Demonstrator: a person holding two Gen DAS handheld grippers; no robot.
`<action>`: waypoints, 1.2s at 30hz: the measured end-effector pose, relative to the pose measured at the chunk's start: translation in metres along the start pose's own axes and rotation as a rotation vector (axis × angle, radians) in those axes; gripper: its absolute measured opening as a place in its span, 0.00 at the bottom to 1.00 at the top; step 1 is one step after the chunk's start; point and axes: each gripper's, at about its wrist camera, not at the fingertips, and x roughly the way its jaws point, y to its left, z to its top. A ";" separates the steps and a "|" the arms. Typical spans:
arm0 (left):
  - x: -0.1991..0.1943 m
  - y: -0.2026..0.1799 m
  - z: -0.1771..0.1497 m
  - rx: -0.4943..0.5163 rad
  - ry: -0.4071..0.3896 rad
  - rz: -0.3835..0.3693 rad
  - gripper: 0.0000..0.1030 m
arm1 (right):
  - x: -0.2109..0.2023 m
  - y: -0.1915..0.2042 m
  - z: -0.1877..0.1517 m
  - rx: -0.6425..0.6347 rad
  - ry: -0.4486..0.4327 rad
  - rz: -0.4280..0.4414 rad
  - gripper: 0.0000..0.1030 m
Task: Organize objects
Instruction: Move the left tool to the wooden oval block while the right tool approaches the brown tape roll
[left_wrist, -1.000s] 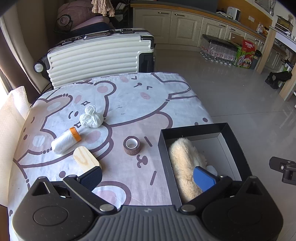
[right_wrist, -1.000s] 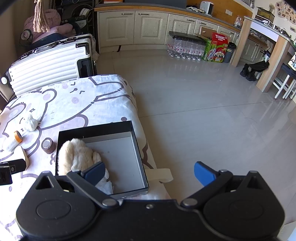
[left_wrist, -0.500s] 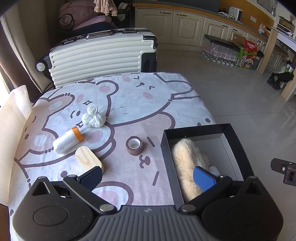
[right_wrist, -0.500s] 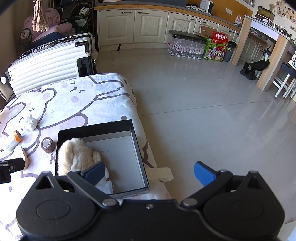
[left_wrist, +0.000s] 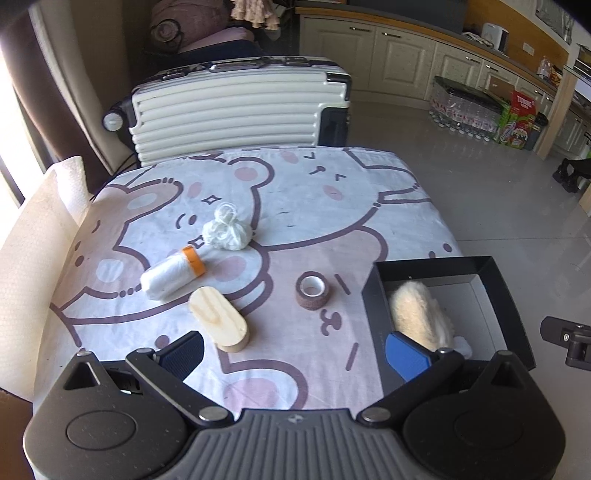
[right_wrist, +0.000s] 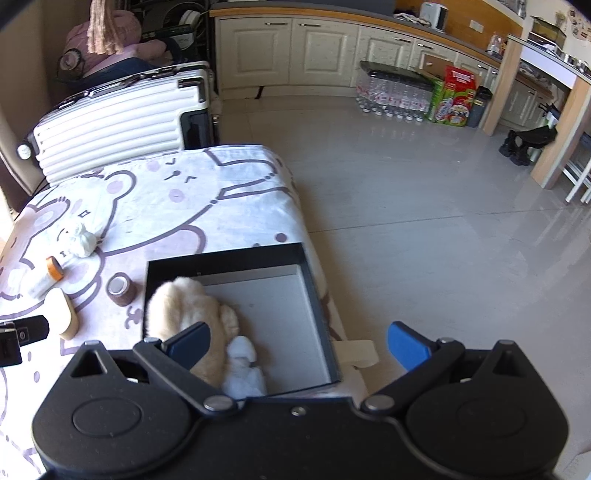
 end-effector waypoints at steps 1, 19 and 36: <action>0.000 0.004 0.000 -0.006 -0.001 0.005 1.00 | 0.001 0.005 0.001 -0.007 0.000 0.006 1.00; -0.008 0.088 -0.007 -0.105 0.001 0.102 1.00 | 0.007 0.092 0.013 -0.105 -0.011 0.115 1.00; -0.020 0.120 -0.010 -0.150 -0.034 0.142 1.00 | 0.004 0.133 0.016 -0.133 -0.046 0.182 1.00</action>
